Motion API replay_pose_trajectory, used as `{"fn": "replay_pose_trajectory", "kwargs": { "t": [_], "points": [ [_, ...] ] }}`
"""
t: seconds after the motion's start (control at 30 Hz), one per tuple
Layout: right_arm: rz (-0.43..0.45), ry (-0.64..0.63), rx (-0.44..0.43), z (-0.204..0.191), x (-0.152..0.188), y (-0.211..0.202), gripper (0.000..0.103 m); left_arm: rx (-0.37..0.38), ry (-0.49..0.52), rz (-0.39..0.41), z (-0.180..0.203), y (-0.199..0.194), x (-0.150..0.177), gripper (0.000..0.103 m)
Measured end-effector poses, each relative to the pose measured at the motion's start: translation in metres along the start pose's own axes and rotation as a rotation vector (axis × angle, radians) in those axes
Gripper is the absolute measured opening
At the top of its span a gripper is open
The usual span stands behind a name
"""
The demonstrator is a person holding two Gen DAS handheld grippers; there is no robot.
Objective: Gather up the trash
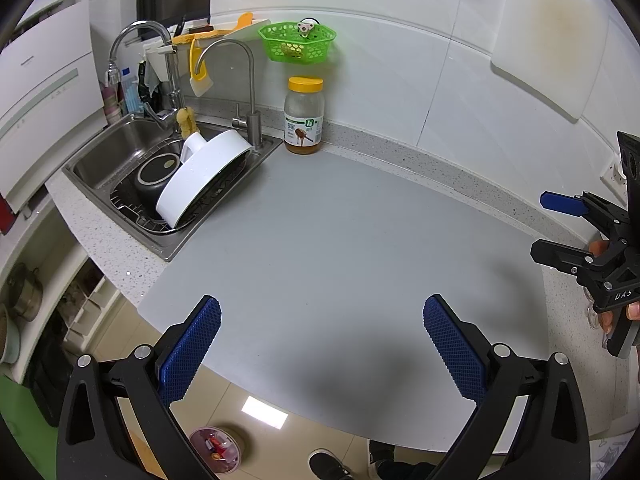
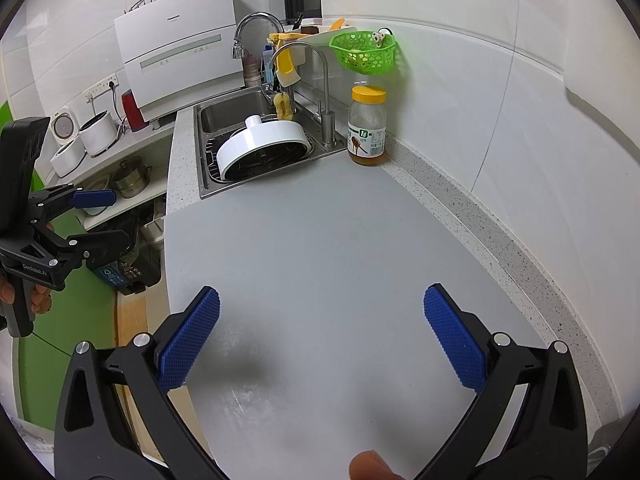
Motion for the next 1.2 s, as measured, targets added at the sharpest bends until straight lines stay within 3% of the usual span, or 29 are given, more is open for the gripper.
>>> {"fn": "replay_pose_trajectory", "kwargs": {
  "t": [1.2],
  "points": [
    [0.000, 0.001, -0.002, 0.0007, -0.0010, 0.0010, 0.100, 0.011, 0.003, -0.007, 0.0011, -0.0022, 0.0027, 0.097]
  ]
}}
Point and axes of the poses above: each gripper's, at about its wrist camera, not at the fingertips, and y roughly the way its jaws point, z to its right, x to its underside, the point moved 10 cm from there along y, roughly the way its jaws point, and after that the axes turned 1 degree about x, right-handed, at the moved point
